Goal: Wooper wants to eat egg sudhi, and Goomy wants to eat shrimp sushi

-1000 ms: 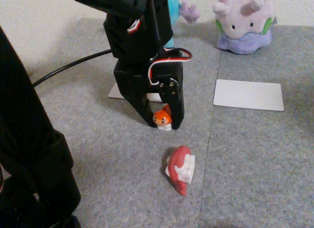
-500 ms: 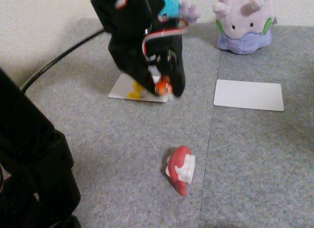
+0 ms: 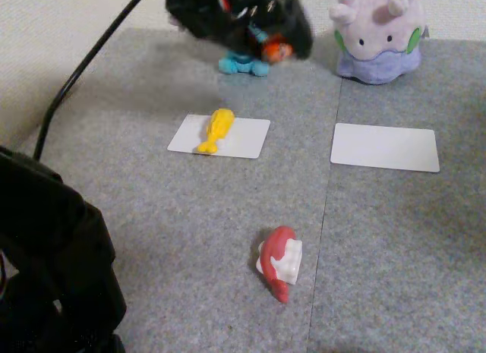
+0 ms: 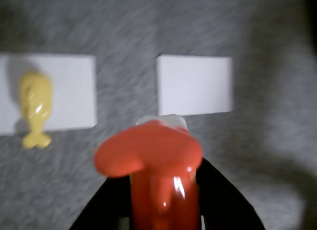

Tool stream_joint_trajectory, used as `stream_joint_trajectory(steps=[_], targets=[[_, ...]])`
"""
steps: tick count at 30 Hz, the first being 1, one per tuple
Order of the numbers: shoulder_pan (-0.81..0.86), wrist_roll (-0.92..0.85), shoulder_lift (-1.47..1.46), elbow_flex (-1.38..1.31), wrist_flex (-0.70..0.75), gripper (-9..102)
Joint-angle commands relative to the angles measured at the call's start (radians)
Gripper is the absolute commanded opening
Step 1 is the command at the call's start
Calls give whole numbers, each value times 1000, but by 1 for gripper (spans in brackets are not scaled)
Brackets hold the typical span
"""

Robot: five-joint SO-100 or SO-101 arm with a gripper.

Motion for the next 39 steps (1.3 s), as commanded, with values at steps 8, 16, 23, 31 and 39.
stream_joint_trajectory(steps=[8, 16, 23, 31, 39], targets=[[92, -34, -94, -267, -25, 6], [172, -41, -472, -495, -72, 6], [172, -97, -798, -782, 103, 6], [169, -100, -1077, -1091, 287, 6], [166, -100, -1324, -1328, 425, 6]])
